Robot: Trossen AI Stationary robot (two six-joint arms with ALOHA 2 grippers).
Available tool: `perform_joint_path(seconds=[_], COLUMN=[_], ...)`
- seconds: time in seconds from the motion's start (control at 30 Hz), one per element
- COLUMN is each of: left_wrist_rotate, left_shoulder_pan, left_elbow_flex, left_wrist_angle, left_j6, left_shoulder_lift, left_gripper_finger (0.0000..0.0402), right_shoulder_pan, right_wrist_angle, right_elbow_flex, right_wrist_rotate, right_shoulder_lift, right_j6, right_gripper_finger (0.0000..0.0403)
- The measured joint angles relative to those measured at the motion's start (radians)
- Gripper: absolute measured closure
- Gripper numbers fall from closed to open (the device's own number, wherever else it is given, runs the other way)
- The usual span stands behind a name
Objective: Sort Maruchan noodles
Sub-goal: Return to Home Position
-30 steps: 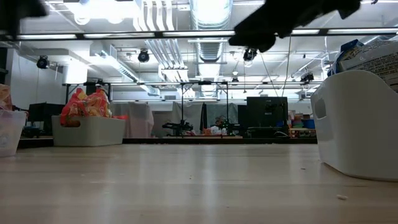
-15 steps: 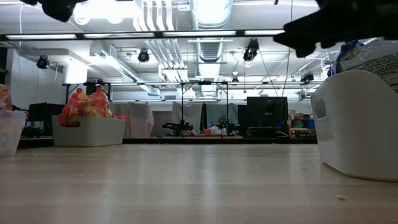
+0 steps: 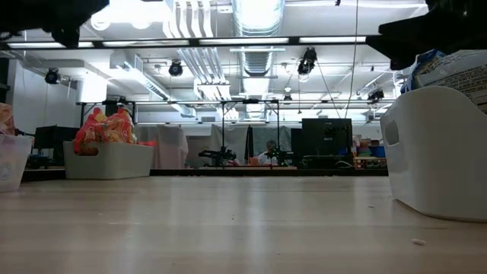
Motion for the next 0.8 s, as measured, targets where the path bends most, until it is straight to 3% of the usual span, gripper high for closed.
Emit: perform_joint_path(seconds=[0.17,0.37,0.53,0.67,0.8], left_wrist_rotate=[0.0,0.006,0.087,0.089,0.109], left_shoulder_pan=[0.119,0.214,0.231,0.231,0.231], left_elbow_flex=[-0.073,-0.122,-0.123,-0.123,-0.122], left_wrist_angle=[0.044,0.0,-0.087,-0.135,-0.136], left_j6=[0.047,-0.036,-0.17,-0.208,-0.214], left_shoulder_lift=[-0.051,-0.101,-0.117,-0.116,-0.115], left_gripper_finger=[0.0401,0.0402,0.0402,0.0402,0.0402], right_shoulder_pan=[-0.071,-0.151,-0.175,-0.178,-0.178], right_wrist_angle=[-0.136,-0.228,-0.232,-0.176,-0.145], right_elbow_flex=[0.004,0.006,-0.024,-0.094,-0.093], right_wrist_rotate=[0.0,-0.003,-0.009,0.05,-0.026], right_shoulder_lift=[-0.138,-0.289,-0.266,-0.263,-0.268], right_j6=[-0.028,-0.064,-0.025,0.013,0.066], right_gripper_finger=[0.0184,0.0184,0.0184,0.0184,0.0184])
